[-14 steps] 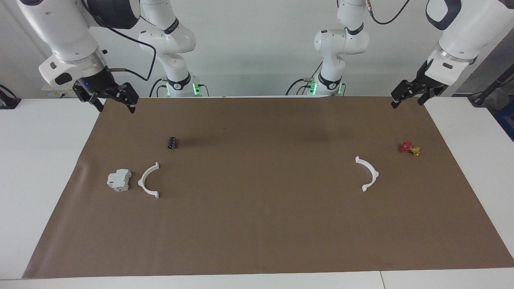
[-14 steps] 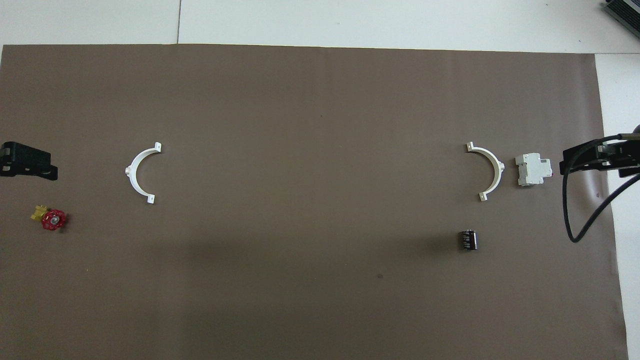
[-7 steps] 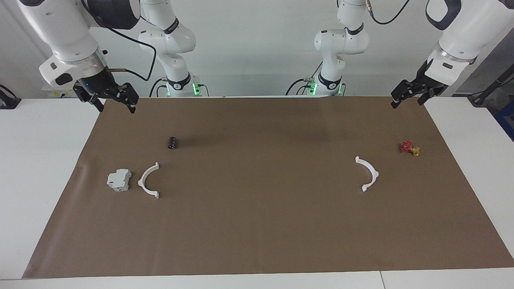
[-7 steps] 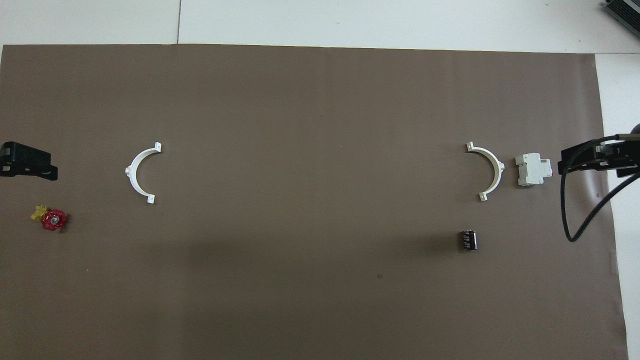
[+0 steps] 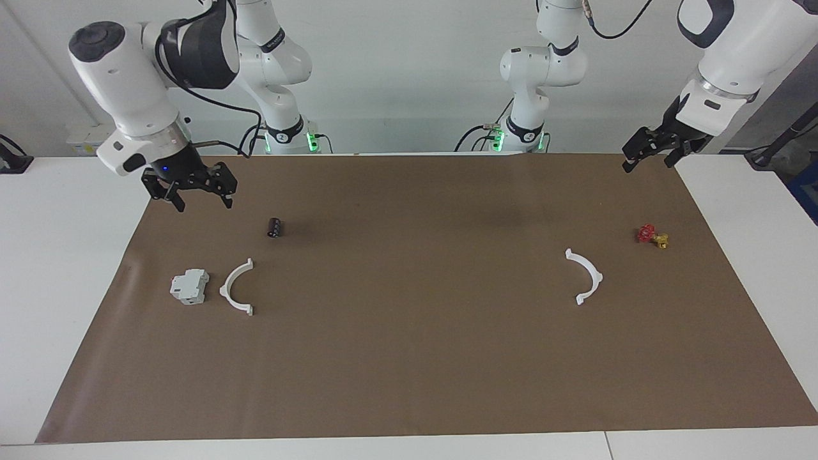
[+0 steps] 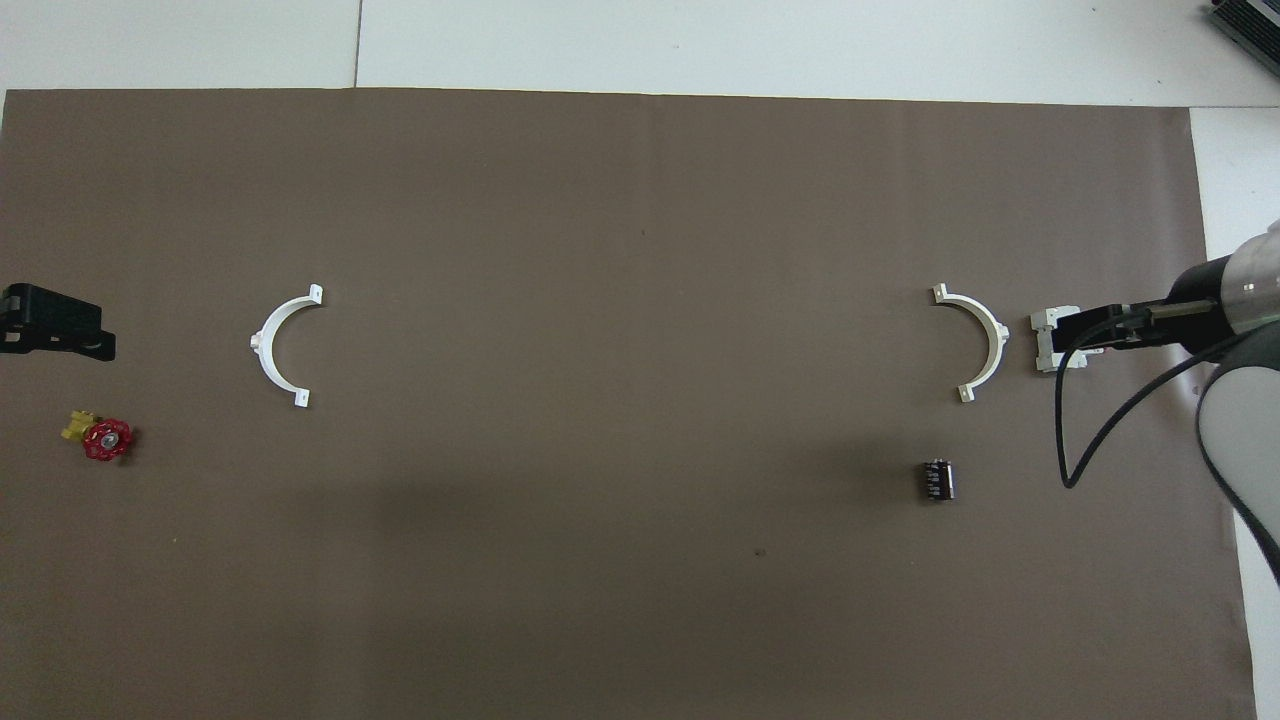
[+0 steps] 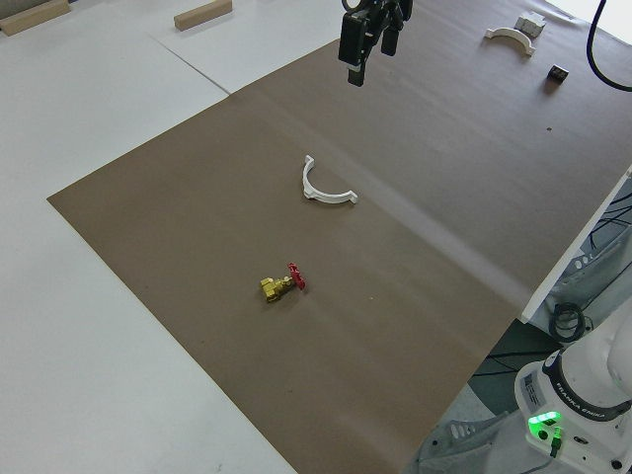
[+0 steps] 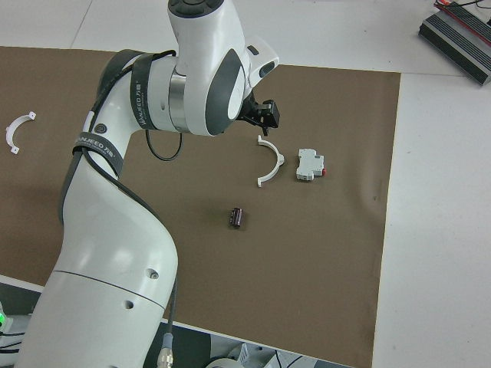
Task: Assemble drain pipe with both arms
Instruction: 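Reach the right gripper to the white half-ring nearest it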
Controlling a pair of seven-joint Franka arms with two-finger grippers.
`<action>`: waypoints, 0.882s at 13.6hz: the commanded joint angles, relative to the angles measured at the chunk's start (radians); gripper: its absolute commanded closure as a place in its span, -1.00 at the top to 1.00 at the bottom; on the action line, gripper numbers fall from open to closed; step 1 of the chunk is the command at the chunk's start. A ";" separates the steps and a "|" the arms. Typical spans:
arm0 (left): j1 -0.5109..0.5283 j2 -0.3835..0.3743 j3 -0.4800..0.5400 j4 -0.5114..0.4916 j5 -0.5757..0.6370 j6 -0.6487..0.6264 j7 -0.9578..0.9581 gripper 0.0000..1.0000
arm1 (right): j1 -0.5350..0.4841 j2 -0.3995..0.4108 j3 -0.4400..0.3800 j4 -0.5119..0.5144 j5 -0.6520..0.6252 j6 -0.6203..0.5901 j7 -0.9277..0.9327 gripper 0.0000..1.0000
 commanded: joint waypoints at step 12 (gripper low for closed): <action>0.007 -0.013 -0.001 -0.001 -0.009 -0.015 0.006 1.00 | -0.071 0.346 0.008 -0.157 0.035 0.537 -0.494 0.76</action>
